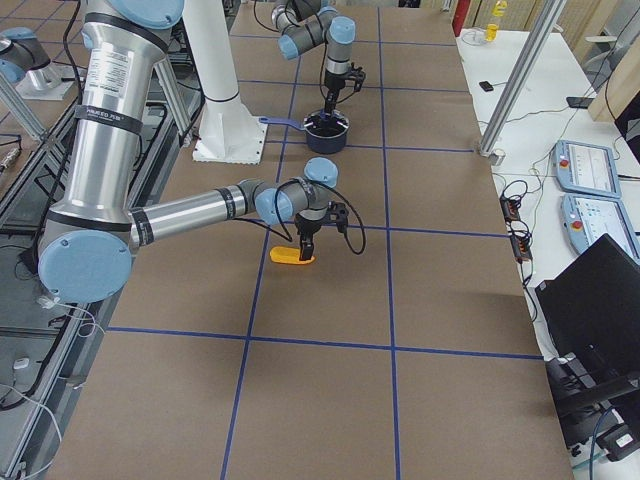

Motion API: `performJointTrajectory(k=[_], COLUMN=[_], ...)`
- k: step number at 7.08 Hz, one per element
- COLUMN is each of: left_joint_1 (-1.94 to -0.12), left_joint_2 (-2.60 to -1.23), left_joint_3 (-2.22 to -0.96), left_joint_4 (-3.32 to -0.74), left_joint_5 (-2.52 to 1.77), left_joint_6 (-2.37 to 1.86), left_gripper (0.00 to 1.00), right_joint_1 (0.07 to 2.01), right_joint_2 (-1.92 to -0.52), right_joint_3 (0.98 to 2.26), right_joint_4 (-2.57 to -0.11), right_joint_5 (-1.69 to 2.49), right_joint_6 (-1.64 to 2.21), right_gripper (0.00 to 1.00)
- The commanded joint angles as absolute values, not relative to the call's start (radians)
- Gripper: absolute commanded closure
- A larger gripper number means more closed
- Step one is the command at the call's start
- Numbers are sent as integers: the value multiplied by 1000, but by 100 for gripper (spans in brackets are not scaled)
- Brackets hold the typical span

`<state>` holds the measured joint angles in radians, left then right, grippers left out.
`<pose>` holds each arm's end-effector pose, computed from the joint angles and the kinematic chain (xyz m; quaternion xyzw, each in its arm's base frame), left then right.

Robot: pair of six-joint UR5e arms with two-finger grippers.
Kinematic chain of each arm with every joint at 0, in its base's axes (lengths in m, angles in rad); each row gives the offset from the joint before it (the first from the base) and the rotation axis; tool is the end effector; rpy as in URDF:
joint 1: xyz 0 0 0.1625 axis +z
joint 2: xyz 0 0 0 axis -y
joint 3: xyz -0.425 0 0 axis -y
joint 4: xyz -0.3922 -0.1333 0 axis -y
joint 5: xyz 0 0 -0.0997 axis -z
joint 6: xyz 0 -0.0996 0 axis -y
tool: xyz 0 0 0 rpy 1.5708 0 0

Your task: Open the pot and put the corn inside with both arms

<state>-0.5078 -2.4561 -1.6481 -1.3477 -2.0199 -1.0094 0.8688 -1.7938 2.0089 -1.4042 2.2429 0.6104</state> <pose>0.5567 -0.4129 0.1088 0.0009 0.4089 0.1048 0.9065 -0.2108 -0.3596 0.5285 -0.0556 -0.3658 -0.1049 0.9231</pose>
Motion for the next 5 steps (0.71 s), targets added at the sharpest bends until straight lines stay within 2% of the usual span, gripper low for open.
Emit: performJointTrajectory(k=[1,2,3,5], left_joint_1=[-508,-508,-509,-511], left_joint_2=[-2450,-2448,-2448,-2450], left_joint_3=[-1647,-1647,-1649,-1660], left_joint_4=[-1350,-1359,-1359,-1359], left_joint_5=[-2019,-2019,-2019,-2023], left_joint_6=[-1008,-1009,-1011,-1011], left_gripper=[28,29,41,47], right_joint_1=[847,842,839,827], right_joint_2=[-1786,-1784,-1784,-1784], right_joint_3=[2006,2006,2006,2006], right_joint_4=[-1405,-1405,-1405,-1405], right_joint_5=[2232,2229,2229,2229], right_joint_6=[615,615,615,615], right_gripper=[0,0,0,0])
